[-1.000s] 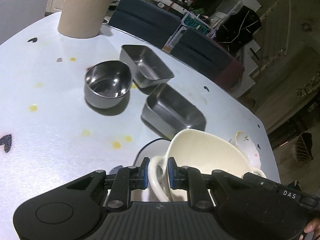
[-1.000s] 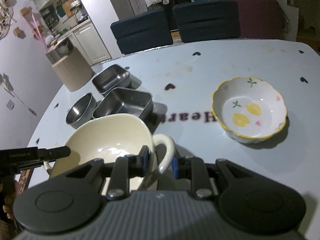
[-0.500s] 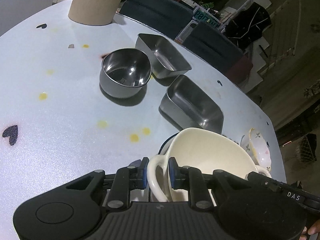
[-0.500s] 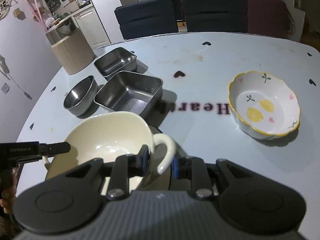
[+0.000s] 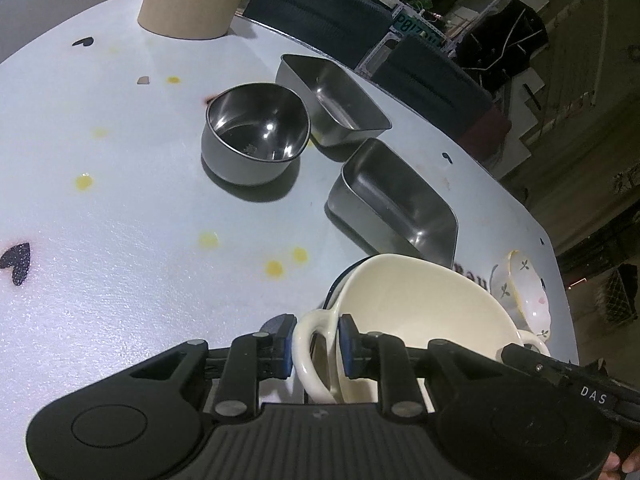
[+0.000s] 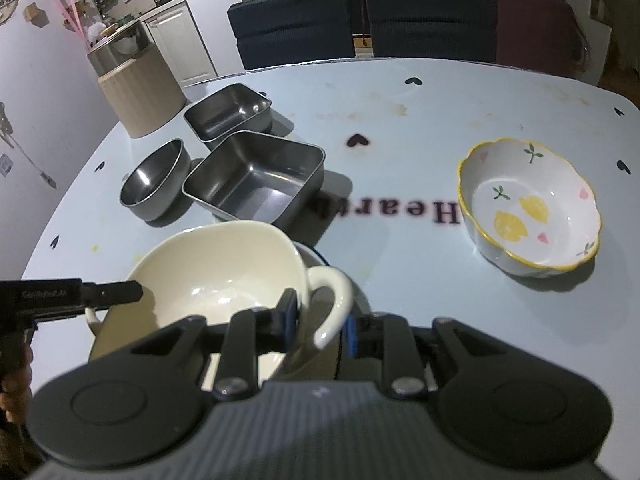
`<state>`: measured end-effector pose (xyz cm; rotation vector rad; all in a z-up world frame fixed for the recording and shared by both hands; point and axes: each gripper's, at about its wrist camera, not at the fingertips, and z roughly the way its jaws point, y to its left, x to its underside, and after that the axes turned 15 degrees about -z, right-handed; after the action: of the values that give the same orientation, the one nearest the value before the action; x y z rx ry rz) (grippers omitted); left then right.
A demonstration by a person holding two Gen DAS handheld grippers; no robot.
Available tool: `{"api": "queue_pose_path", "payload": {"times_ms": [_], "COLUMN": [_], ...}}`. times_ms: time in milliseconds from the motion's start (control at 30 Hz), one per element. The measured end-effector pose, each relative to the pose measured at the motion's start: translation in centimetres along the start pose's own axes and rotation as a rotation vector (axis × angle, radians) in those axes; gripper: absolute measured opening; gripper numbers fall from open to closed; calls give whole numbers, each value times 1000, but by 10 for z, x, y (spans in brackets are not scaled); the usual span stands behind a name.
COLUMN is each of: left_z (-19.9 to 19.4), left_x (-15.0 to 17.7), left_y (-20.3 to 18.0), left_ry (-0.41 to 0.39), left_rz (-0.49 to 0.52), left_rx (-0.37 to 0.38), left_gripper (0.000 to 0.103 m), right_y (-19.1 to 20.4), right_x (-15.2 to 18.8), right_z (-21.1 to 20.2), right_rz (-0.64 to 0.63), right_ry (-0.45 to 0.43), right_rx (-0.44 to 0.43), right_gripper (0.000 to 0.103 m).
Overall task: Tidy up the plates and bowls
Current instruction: 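Carry the cream bowl toward the steel containers and lower it onto the table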
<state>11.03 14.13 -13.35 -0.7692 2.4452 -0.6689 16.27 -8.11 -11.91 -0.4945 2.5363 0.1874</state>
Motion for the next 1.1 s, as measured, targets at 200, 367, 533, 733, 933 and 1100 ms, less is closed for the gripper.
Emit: {"api": "queue_pose_path", "payload": {"times_ms": [200, 367, 533, 733, 933, 1100], "left_z": [1, 1, 1, 2, 3, 3], "left_x": [1, -1, 0, 1, 0, 1], "left_y": [0, 0, -1, -2, -3, -5], "left_ry": [-5, -3, 7, 15, 23, 23], "left_rz": [7, 14, 27, 47, 52, 79], "left_rx": [-4, -4, -10, -17, -22, -32], "left_gripper": [25, 25, 25, 26, 26, 27], "right_y": [2, 4, 0, 2, 4, 3], "right_x": [-1, -1, 1, 2, 3, 2], "right_z": [1, 2, 4, 3, 2, 4], "right_rz": [-6, -16, -12, -21, -46, -58], "right_ry": [4, 10, 36, 50, 57, 65], "right_rx": [6, 0, -19, -24, -24, -29], "right_gripper": [29, 29, 30, 30, 30, 31]}}
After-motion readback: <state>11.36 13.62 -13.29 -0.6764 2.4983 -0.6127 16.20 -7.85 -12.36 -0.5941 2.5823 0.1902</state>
